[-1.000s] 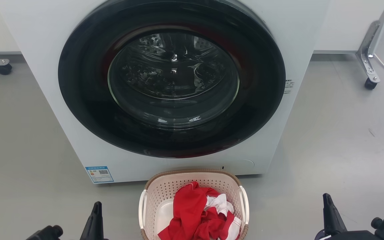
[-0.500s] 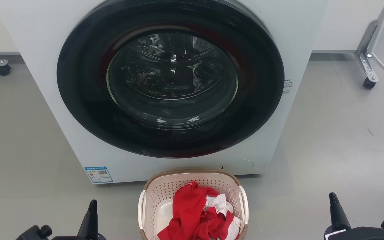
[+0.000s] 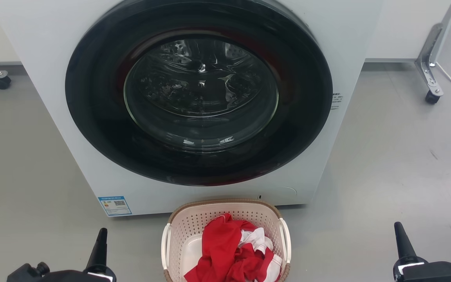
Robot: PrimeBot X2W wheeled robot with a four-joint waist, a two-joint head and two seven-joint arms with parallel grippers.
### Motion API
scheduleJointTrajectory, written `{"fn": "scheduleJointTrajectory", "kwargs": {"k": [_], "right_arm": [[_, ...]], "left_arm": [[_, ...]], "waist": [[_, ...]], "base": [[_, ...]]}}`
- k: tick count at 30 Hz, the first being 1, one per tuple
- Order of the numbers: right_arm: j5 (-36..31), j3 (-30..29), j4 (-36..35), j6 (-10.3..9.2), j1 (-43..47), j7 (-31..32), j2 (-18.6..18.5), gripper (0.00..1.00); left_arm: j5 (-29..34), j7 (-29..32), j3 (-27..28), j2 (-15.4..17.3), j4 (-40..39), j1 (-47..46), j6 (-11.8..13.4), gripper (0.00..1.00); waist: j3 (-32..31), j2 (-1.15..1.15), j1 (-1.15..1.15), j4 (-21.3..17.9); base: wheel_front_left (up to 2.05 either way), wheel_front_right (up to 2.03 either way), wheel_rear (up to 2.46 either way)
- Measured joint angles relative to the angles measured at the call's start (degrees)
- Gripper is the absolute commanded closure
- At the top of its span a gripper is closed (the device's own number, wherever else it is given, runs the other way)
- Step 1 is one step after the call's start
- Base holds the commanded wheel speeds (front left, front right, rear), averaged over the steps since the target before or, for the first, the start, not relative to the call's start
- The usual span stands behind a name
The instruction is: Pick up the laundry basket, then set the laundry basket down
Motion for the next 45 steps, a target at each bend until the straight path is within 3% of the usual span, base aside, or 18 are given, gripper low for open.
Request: {"fn": "scheduleJointTrajectory", "kwargs": {"k": [28,45], "right_arm": [[23.4,-6.0,4.9,4.2,-3.8,5.5,0.2,1.0],[23.5,-6.1,4.9,4.27,-4.4,5.7,0.2,1.0]], "left_arm": [[-22.7,5.6,5.7,-0.9,3.8,-4.2,-4.0,1.0],[-23.4,5.6,5.7,-1.0,3.8,-4.4,-4.0,1.0]], "waist": [[0.0,0.0,-0.01,-0.4],[0.0,0.0,-0.01,-0.4]], "base": [[0.0,0.0,0.0],[0.0,0.0,0.0]]}}
